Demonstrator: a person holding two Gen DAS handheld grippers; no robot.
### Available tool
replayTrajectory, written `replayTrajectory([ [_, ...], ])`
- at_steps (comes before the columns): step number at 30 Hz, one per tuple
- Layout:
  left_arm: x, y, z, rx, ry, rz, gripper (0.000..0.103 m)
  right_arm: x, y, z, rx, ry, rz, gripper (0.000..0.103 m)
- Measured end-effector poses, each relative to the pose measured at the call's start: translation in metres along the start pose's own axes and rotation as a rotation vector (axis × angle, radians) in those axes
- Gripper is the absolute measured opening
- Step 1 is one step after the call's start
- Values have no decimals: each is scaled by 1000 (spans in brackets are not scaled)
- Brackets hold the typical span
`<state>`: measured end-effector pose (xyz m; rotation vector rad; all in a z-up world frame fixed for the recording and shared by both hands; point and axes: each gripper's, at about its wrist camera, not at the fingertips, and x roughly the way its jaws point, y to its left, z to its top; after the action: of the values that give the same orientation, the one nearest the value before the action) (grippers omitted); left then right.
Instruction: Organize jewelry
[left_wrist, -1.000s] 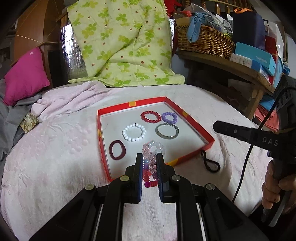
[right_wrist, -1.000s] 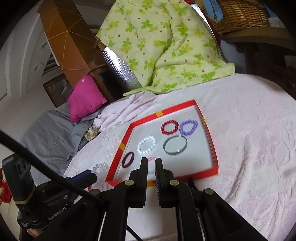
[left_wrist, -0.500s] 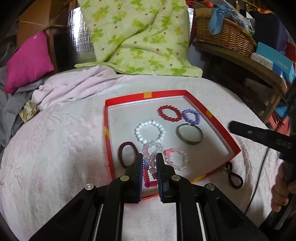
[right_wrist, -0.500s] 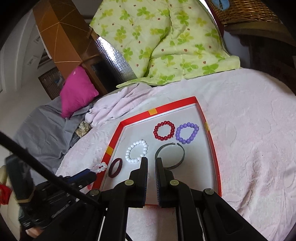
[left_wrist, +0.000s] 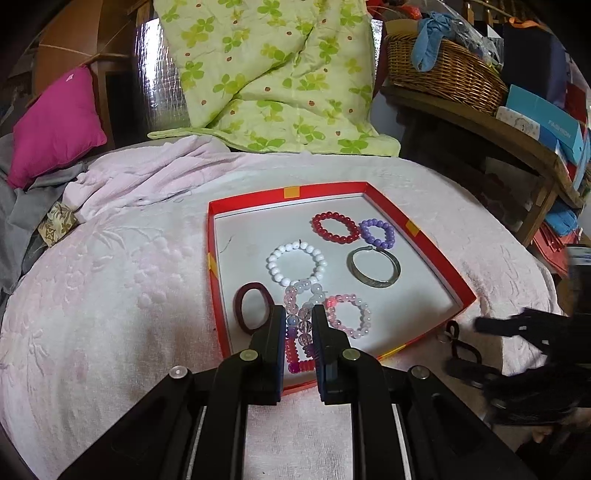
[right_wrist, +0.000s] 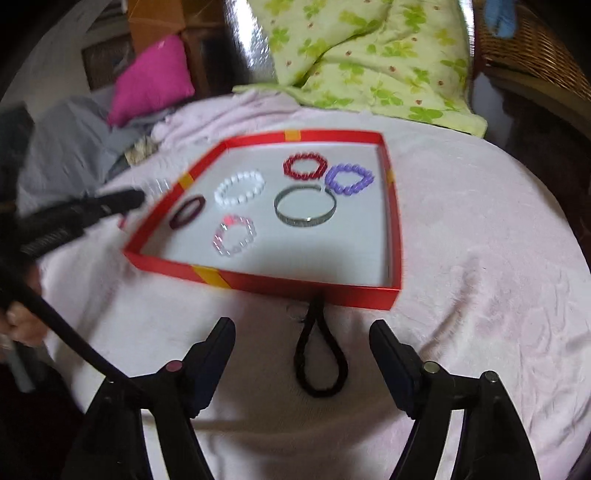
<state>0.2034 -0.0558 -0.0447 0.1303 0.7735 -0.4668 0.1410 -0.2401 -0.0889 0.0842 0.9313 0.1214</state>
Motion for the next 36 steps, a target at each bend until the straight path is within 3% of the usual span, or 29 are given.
replayTrajectory([
  [2, 1, 0, -1, 4, 4, 6, 14, 19, -4, 2, 17, 61, 3, 45],
  [3, 1, 1, -2, 4, 5, 8, 14, 24, -6, 1, 28, 76, -17, 40],
  [5, 0, 4, -2, -1, 3, 5, 14, 19, -6, 3, 15, 63, -35, 7],
  [6, -1, 5, -2, -2, 0, 2, 14, 15, -6, 2, 28, 65, -18, 7],
  [9, -3, 7, -1, 7, -8, -6, 14, -11, -4, 2, 63, 22, 79, 6],
  [12, 3, 5, -1, 10, 9, -12, 14, -44, -3, 15, 87, -129, 165, 6],
  [16, 13, -1, -2, 24, 33, -12, 14, -53, -17, 38, 190, -261, 151, 7],
  [23, 34, -5, -4, 31, 74, 2, 15, 7, -26, 63, 292, -147, 90, 8],
  [28, 44, -6, -8, 39, 117, 28, 15, 27, -28, 60, 309, -69, 32, 11],
  [30, 43, -9, -9, 61, 115, 48, 23, 27, -29, 58, 310, -52, 1, 21],
  [32, 37, -13, -9, 81, 93, 60, 37, 22, -32, 58, 319, -59, -14, 47],
  [33, 34, -14, -9, 85, 85, 69, 48, 16, -34, 57, 327, -73, -18, 54],
  [34, 28, -16, -9, 89, 69, 82, 54, 9, -35, 56, 333, -98, -17, 59],
  [36, 17, -16, -9, 88, 44, 89, 55, -7, -36, 53, 336, -142, -3, 59],
])
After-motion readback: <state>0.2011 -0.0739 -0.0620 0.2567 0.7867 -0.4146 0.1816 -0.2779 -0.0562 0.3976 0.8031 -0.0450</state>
